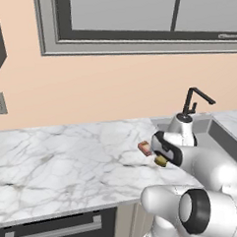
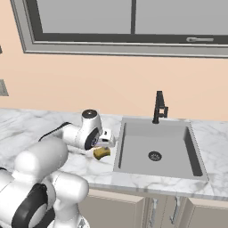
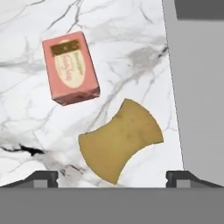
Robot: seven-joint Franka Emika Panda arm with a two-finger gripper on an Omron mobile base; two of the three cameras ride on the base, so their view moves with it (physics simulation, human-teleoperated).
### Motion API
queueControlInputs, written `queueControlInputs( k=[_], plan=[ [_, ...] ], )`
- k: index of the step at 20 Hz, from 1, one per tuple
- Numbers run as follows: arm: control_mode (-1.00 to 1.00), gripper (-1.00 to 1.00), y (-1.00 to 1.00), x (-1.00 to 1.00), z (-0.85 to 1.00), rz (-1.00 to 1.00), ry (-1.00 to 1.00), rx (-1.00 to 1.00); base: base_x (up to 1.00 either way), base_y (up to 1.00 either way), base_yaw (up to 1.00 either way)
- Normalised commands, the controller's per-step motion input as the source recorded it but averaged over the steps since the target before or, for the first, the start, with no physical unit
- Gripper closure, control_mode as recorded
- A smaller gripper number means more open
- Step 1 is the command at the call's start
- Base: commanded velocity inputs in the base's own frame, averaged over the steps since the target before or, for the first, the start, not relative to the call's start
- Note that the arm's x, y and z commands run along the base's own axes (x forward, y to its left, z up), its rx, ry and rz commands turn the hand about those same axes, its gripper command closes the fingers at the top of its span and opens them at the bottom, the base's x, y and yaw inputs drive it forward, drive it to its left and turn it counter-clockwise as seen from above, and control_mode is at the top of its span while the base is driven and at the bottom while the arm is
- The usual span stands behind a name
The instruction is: Locate and retrieve the sponge and bar soap from the cabinet. Place them next to the sink.
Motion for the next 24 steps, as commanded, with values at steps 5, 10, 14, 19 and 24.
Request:
queueControlInputs(
  k=[5, 10, 14, 19, 24],
  plan=[
    [-1.00, -1.00, 0.16, -0.36, 0.70, -0.04, -0.08, 0.03, 0.00, 0.00, 0.00],
    [-1.00, -1.00, 0.37, -0.47, 0.73, -0.01, -0.25, 0.14, 0.00, 0.00, 0.00],
    [-1.00, -1.00, 0.47, -0.62, 0.55, -0.01, -0.28, 0.12, 0.00, 0.00, 0.00],
    [-1.00, -1.00, 0.50, -0.65, 0.32, -0.06, -0.28, -0.06, 0.00, 0.00, 0.00],
    [-1.00, -1.00, 0.61, -0.46, 0.25, -0.06, -0.15, -0.14, 0.00, 0.00, 0.00]
  ],
)
